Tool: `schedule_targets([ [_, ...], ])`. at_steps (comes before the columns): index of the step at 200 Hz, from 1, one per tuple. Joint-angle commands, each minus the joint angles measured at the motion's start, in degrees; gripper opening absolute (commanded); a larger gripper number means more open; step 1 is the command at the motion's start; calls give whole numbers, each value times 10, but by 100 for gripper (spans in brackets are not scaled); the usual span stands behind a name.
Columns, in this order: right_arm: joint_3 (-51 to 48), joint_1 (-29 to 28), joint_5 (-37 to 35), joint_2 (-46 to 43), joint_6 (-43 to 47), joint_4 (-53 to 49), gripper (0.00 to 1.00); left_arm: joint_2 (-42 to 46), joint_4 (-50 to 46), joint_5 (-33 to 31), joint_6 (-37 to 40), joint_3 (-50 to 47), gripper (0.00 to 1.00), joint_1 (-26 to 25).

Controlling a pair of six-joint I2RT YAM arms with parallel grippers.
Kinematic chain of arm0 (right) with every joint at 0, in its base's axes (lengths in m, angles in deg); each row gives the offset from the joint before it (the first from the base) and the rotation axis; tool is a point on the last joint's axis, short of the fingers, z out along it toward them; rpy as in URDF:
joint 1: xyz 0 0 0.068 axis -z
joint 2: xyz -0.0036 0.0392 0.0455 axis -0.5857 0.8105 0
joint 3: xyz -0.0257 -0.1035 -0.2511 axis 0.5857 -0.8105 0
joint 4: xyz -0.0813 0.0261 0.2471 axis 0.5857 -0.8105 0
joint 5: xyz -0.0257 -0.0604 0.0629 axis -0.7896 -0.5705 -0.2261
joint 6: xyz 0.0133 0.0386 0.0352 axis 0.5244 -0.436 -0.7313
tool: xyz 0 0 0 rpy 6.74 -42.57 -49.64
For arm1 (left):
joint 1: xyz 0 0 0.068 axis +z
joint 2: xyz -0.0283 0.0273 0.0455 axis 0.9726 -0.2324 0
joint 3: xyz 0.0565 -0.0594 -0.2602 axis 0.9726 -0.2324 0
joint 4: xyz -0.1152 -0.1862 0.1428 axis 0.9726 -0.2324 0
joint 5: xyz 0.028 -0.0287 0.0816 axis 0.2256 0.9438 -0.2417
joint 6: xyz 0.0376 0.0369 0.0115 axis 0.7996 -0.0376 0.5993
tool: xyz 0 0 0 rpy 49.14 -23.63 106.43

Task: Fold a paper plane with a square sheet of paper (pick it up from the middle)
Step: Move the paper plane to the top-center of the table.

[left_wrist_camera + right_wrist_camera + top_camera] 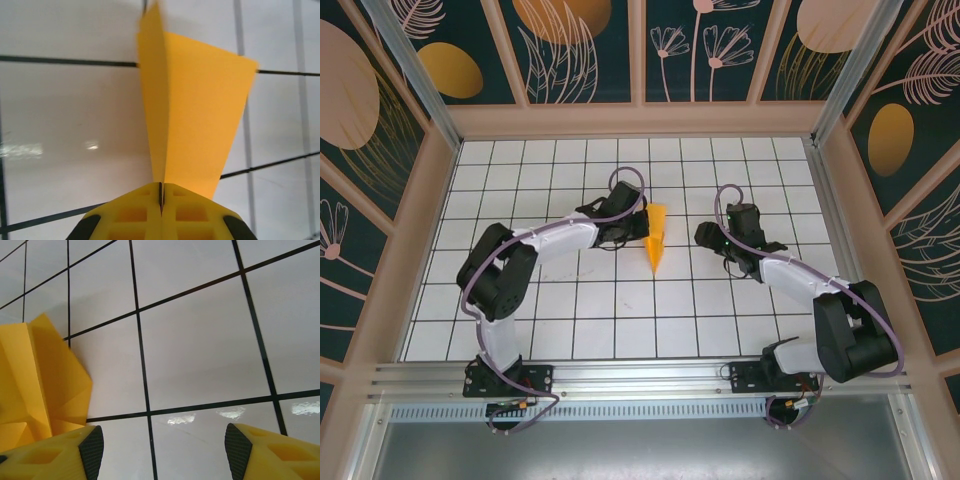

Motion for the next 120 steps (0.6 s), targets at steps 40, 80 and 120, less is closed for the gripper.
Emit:
schedule_targets([
  [40,-12,-3,74,-42,-18,61,70,30,190,131,0,-64,0,15],
  [80,-18,-15,91,-46,-21,70,70,-20,285,199,-48,-96,0,34],
  [120,-3,-55,89,-6,-20,69,68,-53,301,205,-53,-104,0,44],
])
